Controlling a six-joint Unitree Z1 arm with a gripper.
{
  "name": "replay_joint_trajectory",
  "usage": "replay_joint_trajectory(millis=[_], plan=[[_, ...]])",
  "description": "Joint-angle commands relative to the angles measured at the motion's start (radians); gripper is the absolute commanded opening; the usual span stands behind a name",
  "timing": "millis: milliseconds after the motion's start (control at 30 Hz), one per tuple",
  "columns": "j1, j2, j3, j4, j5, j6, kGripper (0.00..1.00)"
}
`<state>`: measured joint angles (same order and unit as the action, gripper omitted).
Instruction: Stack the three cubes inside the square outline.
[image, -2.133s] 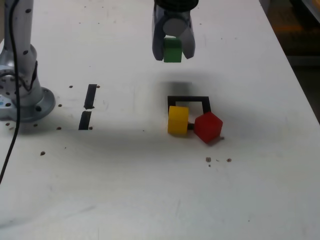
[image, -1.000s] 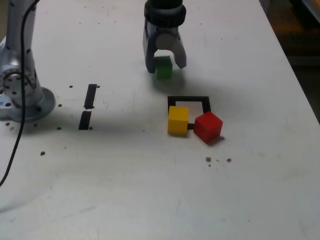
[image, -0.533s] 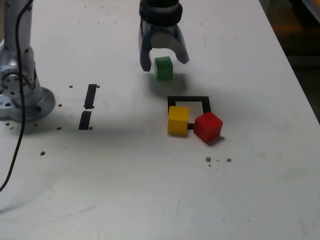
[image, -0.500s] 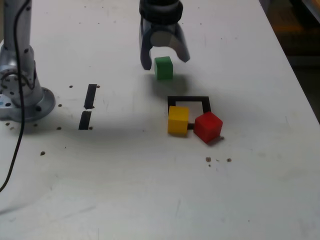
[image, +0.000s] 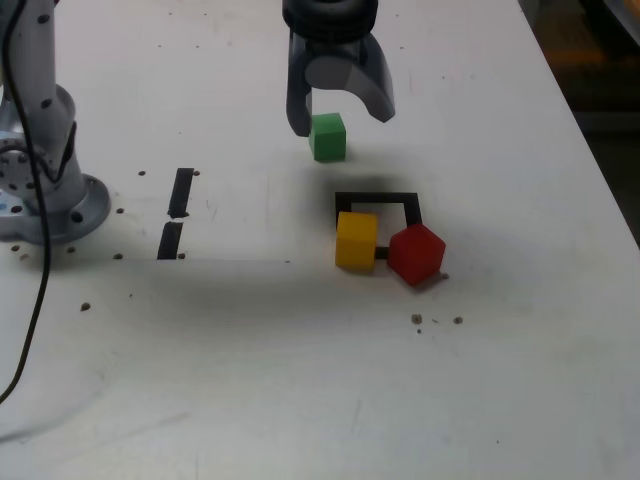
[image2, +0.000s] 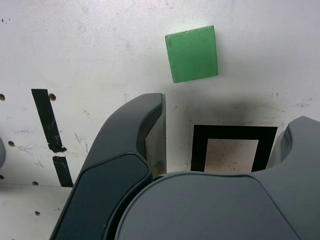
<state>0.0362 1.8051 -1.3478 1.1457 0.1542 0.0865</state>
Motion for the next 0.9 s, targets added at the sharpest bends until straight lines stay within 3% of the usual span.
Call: replay_joint_trajectory(millis=[0,300,533,867], plan=[[-0.010,0.011,0.011,-0.013,-0.002,-0.005,0.83],[-0.015,0.039,0.037,-0.048,-0.013,-0.006,0.74],[-0.042,0.061,0.055,-0.088,-0.040,-0.008,0.74],[-0.094,0.086,0.080,-0.163,-0.043,-0.010,0.96]])
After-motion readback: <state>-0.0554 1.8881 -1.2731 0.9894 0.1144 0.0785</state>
